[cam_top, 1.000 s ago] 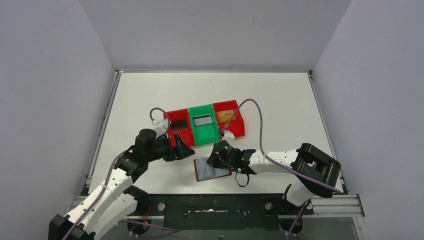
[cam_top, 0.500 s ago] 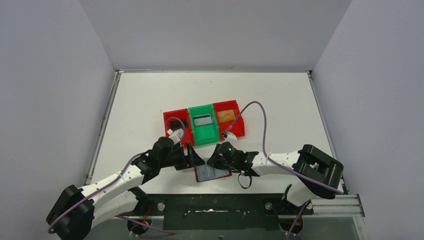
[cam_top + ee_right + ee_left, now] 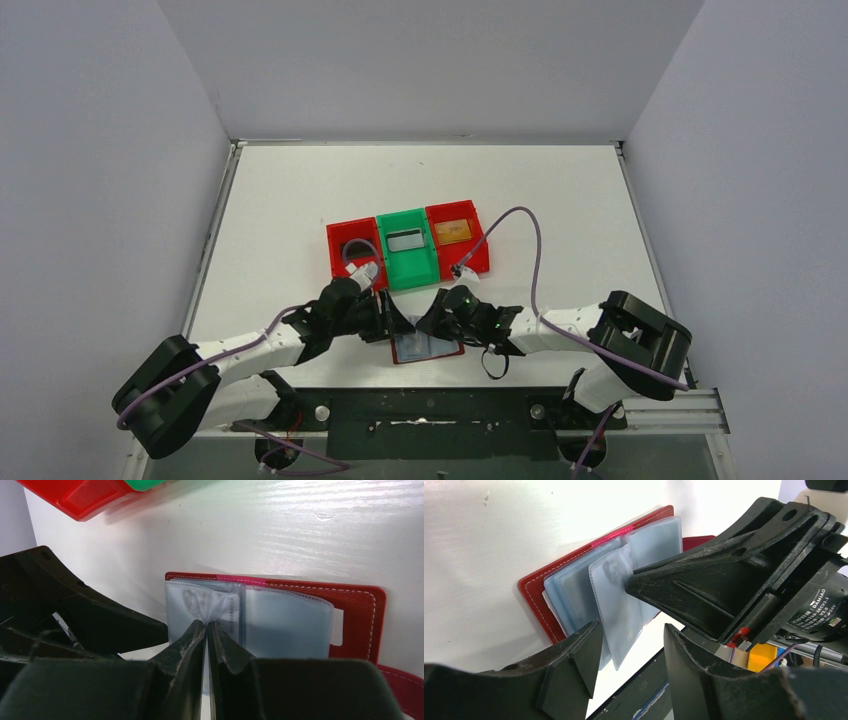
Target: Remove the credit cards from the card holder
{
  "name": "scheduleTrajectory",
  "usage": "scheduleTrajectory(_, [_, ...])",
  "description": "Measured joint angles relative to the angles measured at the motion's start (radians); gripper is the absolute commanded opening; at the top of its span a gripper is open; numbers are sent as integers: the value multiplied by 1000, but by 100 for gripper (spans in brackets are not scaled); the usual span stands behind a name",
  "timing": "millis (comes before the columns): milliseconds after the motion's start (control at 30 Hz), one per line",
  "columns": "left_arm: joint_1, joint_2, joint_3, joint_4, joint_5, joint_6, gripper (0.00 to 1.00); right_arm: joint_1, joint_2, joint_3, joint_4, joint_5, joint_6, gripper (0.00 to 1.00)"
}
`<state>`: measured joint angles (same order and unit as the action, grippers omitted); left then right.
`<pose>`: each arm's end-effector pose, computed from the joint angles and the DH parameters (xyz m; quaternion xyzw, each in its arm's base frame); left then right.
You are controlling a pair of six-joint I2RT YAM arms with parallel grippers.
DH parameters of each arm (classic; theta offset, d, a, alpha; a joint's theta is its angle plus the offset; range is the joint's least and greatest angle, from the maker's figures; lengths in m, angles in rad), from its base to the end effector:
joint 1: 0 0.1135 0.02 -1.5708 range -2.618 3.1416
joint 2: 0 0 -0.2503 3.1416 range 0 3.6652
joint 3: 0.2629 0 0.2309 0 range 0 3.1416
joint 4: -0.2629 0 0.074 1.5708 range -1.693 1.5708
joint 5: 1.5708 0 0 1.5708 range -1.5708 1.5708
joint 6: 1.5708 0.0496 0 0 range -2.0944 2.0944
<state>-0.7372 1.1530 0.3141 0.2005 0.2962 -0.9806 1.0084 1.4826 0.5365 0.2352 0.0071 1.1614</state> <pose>0.1455 -0.1516 0.1441 -0.0414 0.8850 -0.4227 0.1906 0.1446 0.2288 0.1364 0.0710 0.9062 0.3671 0.1975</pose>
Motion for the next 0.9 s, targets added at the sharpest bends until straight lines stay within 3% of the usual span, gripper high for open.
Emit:
scheduleTrajectory(500, [-23,7,-16,27,-32,-11,47,-6,-20,-31,27,-6,13,9])
scheduleTrajectory(667, [-35,68,-16,56,-12,-12,33,-8,-21,-40,42,-8,19,11])
scheduleTrajectory(767, [-43,103,-15,80,6,-10,25,-8,-22,-42,47,-9,23,25])
scheduleTrajectory(900, [-49,115,-15,81,10,-7,23,-8,-53,-43,19,4,23,40])
